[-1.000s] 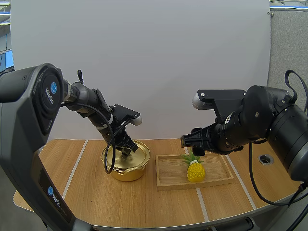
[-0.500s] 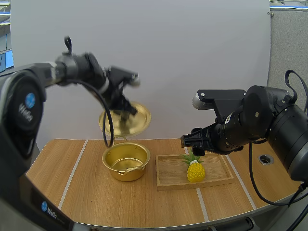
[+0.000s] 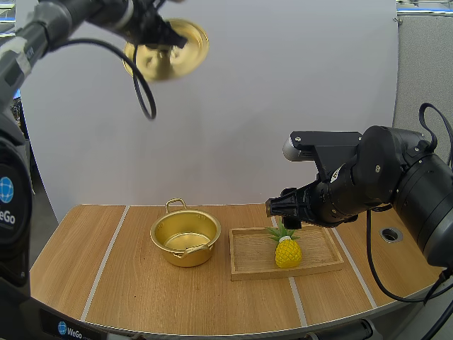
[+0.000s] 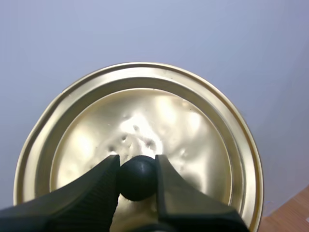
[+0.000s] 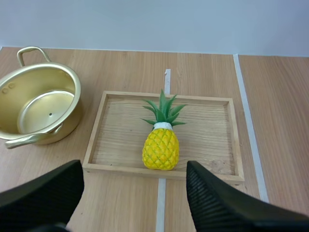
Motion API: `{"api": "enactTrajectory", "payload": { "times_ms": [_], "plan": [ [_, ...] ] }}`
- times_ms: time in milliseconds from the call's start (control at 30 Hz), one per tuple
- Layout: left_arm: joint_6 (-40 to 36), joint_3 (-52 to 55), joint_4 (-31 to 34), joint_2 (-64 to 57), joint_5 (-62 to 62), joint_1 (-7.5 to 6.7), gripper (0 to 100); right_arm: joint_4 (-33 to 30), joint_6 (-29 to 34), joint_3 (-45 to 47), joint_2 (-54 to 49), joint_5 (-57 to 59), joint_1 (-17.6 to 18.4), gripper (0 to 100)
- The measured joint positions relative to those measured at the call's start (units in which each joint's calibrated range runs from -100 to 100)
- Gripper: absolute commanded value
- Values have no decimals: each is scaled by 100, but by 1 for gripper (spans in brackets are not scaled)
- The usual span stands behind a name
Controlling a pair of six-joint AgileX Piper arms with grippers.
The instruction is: Open the pot, put the pineapple inside, and close it
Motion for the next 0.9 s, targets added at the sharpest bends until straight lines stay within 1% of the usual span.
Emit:
{"api": "enactTrajectory", "payload": {
  "times_ms": [67,167,267,400,600,833,900],
  "plan": [
    [-11,-272,0,-12,-122,27,0,0,0,0,0,-28,0,100],
    [-21,-571,10,-15,-450,30,0,0,0,0,4,-174,0,100],
    [-21,-681,10,-15,-817,30,0,0,0,0,67,-285,0,100],
    [-21,-685,10,-28,-952,30,0,0,0,0,212,-337,0,100],
    [-21,-685,10,-28,-1005,30,0,0,0,0,929,-668,0,100],
    [-21,-685,10,-28,-1005,30,0,0,0,0,2550,-1428,0,100],
    [-21,-685,10,-28,-1005,30,0,0,0,0,2786,-1531,0,100]
  ]
}}
